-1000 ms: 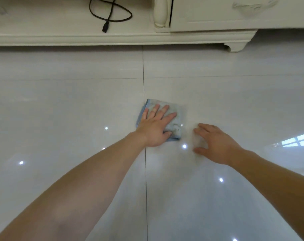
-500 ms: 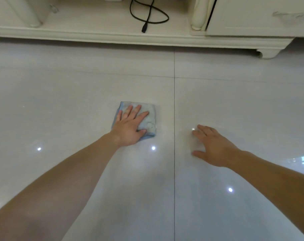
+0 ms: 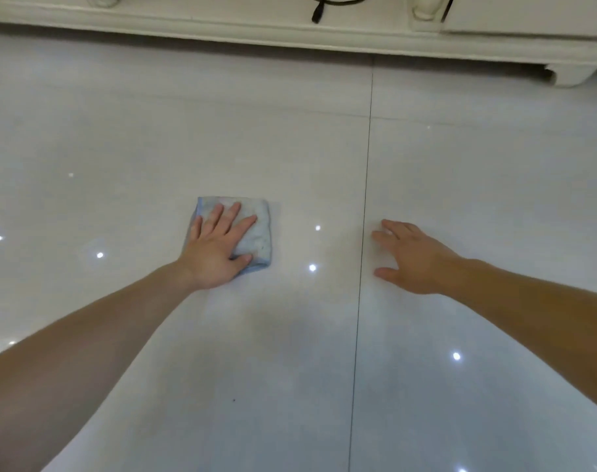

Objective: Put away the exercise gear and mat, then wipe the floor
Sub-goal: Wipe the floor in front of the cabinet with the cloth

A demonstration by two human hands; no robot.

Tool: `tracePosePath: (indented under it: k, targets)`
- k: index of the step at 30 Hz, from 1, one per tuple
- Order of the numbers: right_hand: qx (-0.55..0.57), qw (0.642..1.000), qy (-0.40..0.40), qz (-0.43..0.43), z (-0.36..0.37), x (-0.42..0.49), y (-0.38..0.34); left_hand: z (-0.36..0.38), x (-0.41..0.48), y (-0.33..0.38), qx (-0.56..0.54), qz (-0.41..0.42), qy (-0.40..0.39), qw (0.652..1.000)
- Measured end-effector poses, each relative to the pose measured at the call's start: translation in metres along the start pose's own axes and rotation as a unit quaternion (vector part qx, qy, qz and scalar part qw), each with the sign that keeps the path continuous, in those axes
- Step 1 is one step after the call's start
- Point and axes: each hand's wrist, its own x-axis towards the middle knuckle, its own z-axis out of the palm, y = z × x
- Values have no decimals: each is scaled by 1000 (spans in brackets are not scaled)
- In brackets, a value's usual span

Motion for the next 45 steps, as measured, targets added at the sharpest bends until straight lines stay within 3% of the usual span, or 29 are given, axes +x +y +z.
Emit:
tracePosePath:
  k: [10, 21, 36, 45]
  targets:
    - [-17, 1000, -6, -23, 6, -21, -10, 27, -64, 32, 14, 61, -14, 998]
    - [-8, 1000, 2, -4, 11, -48, 11, 22, -34, 80, 6, 64, -20, 998]
    - [61, 991, 23, 114, 51, -129, 97, 34, 14, 291, 20, 215, -34, 976]
    - [39, 998, 34, 44, 57, -136, 59, 43, -23, 280, 3, 252, -25, 967]
